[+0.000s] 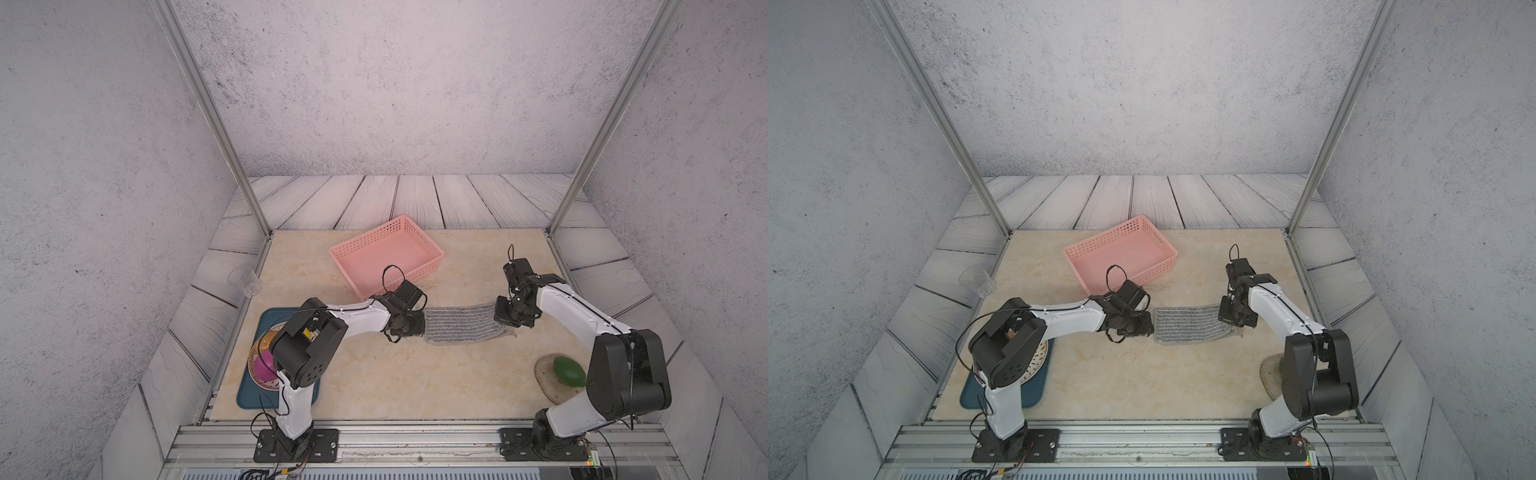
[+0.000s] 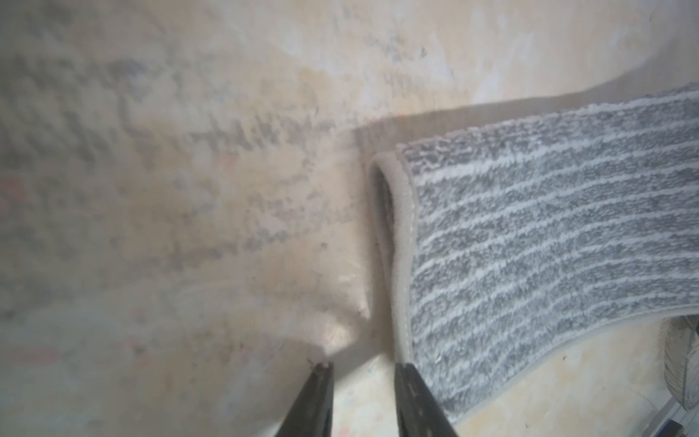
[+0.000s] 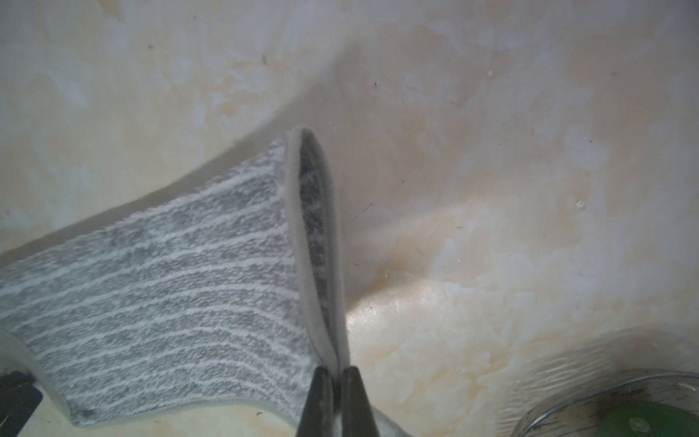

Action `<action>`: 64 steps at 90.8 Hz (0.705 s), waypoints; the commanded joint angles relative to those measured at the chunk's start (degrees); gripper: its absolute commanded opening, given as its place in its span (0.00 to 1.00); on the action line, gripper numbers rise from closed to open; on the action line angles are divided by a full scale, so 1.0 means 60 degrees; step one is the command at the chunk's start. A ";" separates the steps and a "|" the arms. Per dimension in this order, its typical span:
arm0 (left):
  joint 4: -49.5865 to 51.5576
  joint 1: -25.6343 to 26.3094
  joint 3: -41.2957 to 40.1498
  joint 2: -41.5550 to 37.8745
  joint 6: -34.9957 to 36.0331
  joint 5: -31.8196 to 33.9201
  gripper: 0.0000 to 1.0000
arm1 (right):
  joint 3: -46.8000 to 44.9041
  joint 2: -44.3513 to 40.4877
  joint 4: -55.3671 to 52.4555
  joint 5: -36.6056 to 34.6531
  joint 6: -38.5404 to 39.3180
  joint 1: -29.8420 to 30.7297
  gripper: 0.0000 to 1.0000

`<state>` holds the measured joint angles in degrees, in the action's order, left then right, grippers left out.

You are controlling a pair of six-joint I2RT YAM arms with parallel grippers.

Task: Fold the square dishcloth
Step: Fold the cleaning item at the center of the board.

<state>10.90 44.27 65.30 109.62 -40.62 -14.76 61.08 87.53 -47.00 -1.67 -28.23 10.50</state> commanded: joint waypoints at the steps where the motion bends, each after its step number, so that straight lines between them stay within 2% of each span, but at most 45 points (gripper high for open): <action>1: -0.0162 0.0019 -0.0142 0.0269 -0.0118 -0.0355 0.33 | 0.0260 -0.0284 -0.0500 -0.0459 0.0038 0.0272 0.00; 23: -0.0428 0.0012 -0.0255 0.0315 -0.0248 -0.0460 0.31 | 0.0626 -0.0086 -0.0669 -0.0659 -0.0137 0.0919 0.00; 64: -0.1249 -0.0043 -0.0539 0.0580 -0.0670 -0.1155 0.24 | 0.0990 0.0406 -0.0346 -0.0194 -0.0535 0.1871 0.00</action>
<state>3.46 44.14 63.44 111.07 -44.01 -20.67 65.34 88.60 -49.12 -3.75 -30.20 20.71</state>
